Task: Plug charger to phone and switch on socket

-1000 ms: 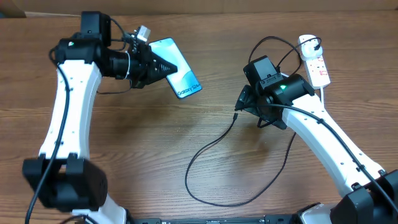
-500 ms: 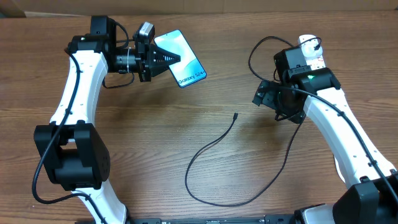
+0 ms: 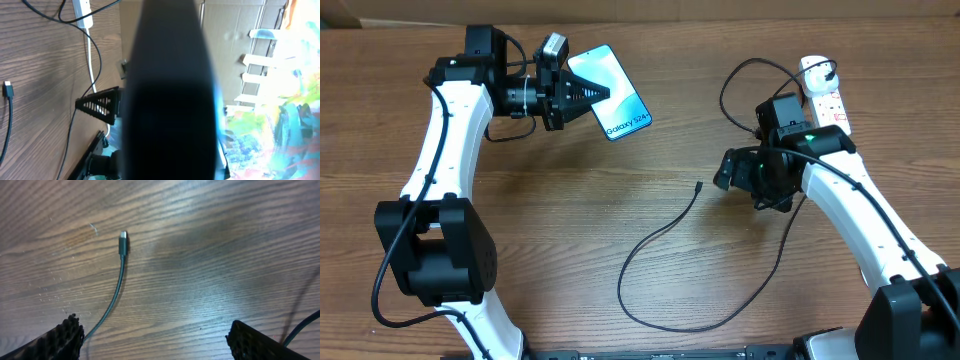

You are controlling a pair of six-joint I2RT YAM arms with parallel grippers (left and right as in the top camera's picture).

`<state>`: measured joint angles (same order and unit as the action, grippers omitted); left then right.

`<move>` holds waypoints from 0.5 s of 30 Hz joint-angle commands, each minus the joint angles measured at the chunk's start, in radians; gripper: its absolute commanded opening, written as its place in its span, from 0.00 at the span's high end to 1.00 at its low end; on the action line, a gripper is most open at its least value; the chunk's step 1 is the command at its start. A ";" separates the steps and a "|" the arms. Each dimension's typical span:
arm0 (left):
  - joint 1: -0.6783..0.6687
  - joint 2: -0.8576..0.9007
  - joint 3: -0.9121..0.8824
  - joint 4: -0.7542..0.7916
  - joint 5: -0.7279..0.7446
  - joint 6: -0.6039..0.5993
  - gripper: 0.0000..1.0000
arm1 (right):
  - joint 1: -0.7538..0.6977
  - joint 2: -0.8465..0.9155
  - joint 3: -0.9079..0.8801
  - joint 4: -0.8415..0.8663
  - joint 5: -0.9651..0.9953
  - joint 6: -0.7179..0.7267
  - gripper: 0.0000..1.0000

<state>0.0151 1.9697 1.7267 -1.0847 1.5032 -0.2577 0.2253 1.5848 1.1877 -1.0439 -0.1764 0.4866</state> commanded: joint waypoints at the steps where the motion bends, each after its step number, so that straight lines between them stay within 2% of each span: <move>1: 0.004 -0.001 0.014 0.006 0.035 0.026 0.96 | 0.003 -0.018 -0.004 0.015 -0.032 -0.024 0.09; 15: 0.004 -0.001 0.014 0.027 0.005 0.011 0.96 | 0.003 -0.018 -0.004 0.029 -0.035 -0.024 0.10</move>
<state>0.0151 1.9697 1.7267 -1.0687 1.5024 -0.2584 0.2253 1.5848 1.1870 -1.0183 -0.2050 0.4782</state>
